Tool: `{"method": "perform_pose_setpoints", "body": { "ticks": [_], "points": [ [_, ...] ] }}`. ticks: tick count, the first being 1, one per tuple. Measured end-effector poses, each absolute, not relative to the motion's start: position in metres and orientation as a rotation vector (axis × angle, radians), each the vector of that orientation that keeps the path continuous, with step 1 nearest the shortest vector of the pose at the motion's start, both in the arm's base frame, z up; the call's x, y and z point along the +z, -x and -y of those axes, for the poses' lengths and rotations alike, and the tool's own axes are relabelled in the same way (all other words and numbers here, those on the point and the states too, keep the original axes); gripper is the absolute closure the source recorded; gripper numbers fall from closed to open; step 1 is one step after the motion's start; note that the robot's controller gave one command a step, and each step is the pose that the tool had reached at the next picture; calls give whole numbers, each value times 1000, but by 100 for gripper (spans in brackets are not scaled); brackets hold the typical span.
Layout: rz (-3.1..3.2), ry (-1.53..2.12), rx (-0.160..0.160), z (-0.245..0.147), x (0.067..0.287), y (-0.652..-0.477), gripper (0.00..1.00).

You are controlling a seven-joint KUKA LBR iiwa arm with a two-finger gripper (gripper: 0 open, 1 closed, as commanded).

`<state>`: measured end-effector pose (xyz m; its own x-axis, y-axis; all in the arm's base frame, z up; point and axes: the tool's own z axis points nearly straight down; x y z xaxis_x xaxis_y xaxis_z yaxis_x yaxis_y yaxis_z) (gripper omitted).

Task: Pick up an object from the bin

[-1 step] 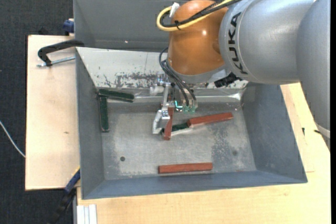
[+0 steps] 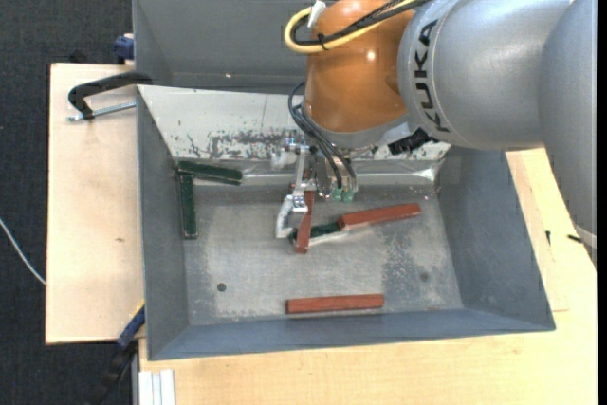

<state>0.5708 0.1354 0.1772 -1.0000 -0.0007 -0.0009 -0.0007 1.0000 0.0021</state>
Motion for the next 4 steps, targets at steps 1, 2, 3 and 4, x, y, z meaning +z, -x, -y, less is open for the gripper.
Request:
{"method": "perform_pose_setpoints", "body": {
  "ticks": [1, 2, 3, 4],
  "points": [
    [-3131, 211, 2, -108, 134, -576, 0],
    [-3128, 299, -3, -43, 120, -566, 0],
    [-3102, 457, 1, -21, 136, -575, 0],
    [-3123, 307, 2, -16, 74, -563, 0]
  ]
}}
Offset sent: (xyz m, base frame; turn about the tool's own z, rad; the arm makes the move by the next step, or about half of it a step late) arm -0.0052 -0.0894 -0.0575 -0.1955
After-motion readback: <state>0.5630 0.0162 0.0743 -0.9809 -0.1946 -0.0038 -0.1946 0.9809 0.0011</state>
